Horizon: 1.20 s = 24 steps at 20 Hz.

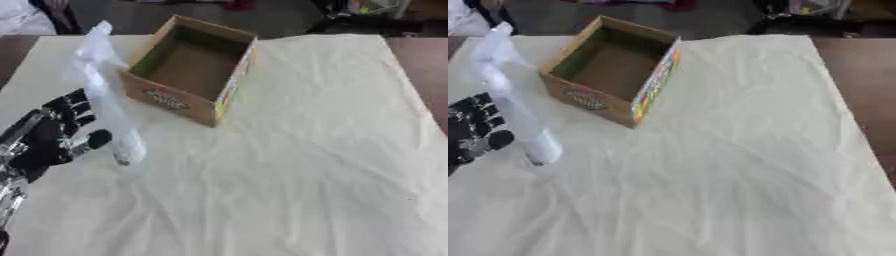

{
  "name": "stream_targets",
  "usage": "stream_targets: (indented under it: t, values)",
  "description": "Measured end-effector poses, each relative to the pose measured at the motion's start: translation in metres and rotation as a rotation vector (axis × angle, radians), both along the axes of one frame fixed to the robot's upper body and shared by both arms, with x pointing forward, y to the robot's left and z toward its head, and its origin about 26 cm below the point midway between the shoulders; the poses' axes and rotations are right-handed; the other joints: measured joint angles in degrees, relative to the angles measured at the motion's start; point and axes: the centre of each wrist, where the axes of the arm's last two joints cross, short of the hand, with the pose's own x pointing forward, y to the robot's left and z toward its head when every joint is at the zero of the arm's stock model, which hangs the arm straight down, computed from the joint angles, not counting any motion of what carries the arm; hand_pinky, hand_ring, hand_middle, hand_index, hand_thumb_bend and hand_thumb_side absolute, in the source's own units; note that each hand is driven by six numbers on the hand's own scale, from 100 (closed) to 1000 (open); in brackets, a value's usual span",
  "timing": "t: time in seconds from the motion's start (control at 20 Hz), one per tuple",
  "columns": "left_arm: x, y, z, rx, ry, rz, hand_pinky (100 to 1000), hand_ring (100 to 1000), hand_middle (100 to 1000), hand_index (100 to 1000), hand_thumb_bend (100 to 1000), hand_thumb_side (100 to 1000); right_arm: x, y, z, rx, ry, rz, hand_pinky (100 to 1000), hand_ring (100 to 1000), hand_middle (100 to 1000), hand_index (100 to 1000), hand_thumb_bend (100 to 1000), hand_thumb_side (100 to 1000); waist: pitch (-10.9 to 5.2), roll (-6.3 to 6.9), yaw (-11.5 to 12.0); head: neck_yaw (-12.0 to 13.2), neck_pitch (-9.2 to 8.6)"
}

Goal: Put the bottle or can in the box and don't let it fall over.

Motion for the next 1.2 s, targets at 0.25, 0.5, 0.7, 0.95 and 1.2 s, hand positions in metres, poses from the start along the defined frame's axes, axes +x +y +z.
stream_targets:
  t: [0.25,0.5,0.7,0.95,1.2]
  values:
    - [0.004,-0.004,0.000,0.007,0.017,-0.035,1000,1000,1000,824,716,222,0.000,0.000,0.000,0.003,0.000,0.000,942,1000,961,756,100,523,0.10,0.06,-0.08,0.07,0.00]
    - [0.012,-0.011,-0.002,-0.002,0.035,-0.056,1000,1000,1000,815,719,223,0.000,0.001,-0.001,0.009,0.005,-0.001,942,1000,961,755,100,523,0.17,0.11,-0.36,0.19,0.00]
    - [0.017,-0.015,-0.006,-0.010,0.054,-0.065,1000,1000,1000,805,717,224,0.000,0.001,-0.001,0.009,0.007,0.000,942,1000,961,754,100,523,0.27,0.12,-0.41,0.46,0.00]
    - [0.021,-0.021,-0.010,-0.014,0.074,-0.084,1000,1000,1000,798,715,223,0.000,0.002,-0.002,0.009,0.009,0.003,942,1000,961,753,100,523,0.29,0.13,-0.51,0.56,-0.01]
    - [0.023,-0.025,-0.013,-0.011,0.083,-0.102,1000,1000,1000,781,703,209,0.000,0.003,-0.002,0.009,0.011,0.005,943,1000,961,753,100,523,0.31,0.10,-0.64,0.58,-0.01]
